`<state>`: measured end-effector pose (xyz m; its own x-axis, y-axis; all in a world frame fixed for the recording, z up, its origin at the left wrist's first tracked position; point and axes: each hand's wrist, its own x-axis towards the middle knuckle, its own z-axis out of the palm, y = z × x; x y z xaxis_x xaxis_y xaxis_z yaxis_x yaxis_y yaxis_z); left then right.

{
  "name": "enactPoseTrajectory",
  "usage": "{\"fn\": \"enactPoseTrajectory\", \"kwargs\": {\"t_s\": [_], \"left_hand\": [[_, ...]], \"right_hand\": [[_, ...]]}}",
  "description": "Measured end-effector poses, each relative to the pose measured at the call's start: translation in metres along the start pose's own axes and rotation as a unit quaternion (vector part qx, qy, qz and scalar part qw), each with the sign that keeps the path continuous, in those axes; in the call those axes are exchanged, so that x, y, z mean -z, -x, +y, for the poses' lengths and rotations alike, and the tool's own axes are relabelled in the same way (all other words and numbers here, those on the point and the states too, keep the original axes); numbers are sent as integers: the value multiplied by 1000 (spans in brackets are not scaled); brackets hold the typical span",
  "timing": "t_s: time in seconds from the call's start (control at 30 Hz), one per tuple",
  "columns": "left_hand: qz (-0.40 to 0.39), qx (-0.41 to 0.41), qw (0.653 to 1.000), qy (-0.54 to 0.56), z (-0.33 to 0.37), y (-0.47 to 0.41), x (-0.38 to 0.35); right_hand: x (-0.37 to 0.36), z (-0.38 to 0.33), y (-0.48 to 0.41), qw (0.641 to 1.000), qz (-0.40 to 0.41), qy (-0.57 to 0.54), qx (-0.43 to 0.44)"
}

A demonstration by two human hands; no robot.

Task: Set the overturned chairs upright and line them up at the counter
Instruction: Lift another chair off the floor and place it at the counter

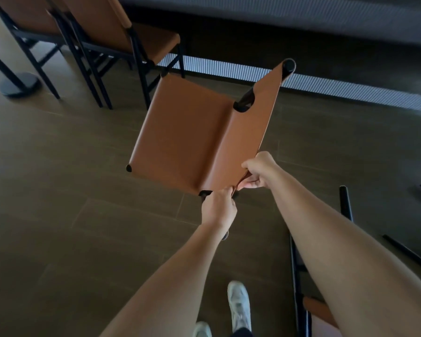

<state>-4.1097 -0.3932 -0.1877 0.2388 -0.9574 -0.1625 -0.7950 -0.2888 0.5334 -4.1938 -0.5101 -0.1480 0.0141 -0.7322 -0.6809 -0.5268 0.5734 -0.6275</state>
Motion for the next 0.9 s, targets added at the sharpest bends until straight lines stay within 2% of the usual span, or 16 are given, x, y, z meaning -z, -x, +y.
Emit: {"fn": "enactPoseTrajectory", "kwargs": {"t_s": [0.1,0.27,0.4,0.57,0.7,0.8,0.9], "left_hand": [[7,8,1000,-20,13,-17,2],[65,41,995,-57,42,-42,-11],[83,26,993,-76,59,-68,-12],[70,-7,993,-100,69,-99,-2],[57,7,994,-96,73,-115,0],[39,19,995,-88,78,-133,4],[27,-11,995,-98,87,-159,9]], "right_hand": [[15,-12,-13,1000,-13,-4,1],[46,-42,-41,999,-40,8,-33],[68,-64,-57,998,-51,6,-40],[85,-81,-76,1000,-25,-1,-15],[92,-94,-88,1000,-3,-14,-17],[96,-102,-93,999,32,-40,-1],[100,-105,-104,994,84,-57,45]]}}
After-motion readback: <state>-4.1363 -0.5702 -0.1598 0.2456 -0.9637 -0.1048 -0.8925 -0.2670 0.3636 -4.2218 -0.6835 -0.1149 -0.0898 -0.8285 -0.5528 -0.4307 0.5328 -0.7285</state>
